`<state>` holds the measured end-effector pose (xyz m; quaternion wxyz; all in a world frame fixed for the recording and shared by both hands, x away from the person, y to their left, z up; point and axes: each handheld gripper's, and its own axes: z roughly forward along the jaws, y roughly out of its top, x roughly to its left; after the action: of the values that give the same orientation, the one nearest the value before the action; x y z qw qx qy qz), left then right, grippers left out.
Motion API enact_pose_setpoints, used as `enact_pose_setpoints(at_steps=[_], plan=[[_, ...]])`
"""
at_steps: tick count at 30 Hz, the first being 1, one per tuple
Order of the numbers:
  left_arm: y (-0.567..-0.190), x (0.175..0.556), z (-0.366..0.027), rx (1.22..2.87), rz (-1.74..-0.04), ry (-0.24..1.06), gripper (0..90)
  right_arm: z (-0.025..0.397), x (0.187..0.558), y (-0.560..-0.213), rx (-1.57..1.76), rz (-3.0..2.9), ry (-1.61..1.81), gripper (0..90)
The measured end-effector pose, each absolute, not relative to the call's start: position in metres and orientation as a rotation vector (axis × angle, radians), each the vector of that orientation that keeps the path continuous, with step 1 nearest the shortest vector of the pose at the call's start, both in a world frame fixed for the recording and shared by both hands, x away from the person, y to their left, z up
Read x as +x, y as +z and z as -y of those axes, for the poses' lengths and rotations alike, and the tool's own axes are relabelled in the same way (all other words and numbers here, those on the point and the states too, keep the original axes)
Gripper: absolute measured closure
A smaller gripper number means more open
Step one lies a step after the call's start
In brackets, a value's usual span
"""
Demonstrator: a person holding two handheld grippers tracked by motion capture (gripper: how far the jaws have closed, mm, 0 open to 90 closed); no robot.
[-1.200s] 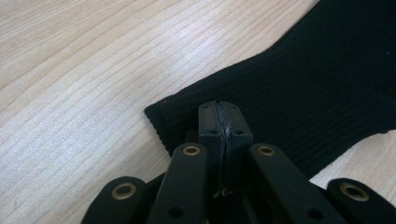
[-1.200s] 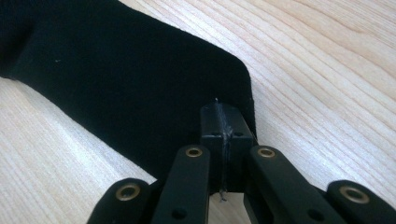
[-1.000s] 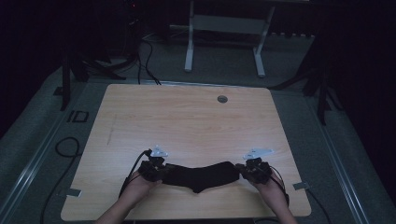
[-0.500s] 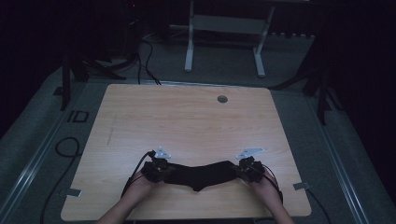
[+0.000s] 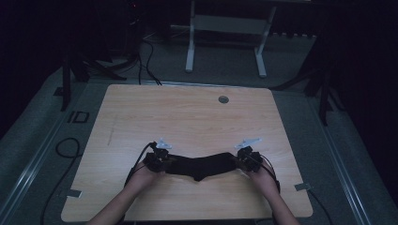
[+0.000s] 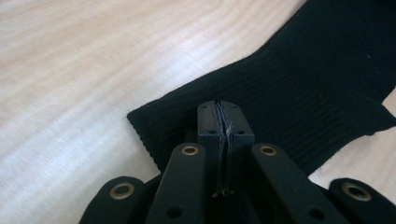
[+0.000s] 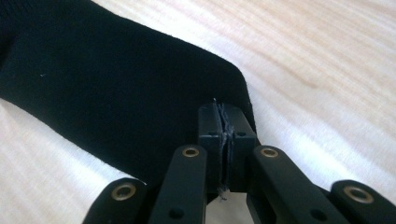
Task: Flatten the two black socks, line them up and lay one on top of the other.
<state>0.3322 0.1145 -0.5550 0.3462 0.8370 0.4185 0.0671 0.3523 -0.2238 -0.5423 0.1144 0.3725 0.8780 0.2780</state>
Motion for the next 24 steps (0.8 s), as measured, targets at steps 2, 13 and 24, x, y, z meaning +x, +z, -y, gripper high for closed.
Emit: enact_pose_setpoints(at_steps=[2, 13, 24], plan=[[-0.556, 0.338, -0.115, 2.165, -1.080, 0.179, 88.0, 0.223, 0.359, -0.542, 1.101, -2.569, 0.810, 87.4], [-0.555, 0.354, -0.113, 2.187, -1.067, 0.211, 87.9, 0.223, 0.380, -0.543, 1.155, -2.550, 0.832, 87.4], [-0.542, 0.350, -0.119, 2.101, -1.076, 0.243, 50.5, 0.218, 0.375, -0.524, 1.076, -2.563, 0.906, 60.8]])
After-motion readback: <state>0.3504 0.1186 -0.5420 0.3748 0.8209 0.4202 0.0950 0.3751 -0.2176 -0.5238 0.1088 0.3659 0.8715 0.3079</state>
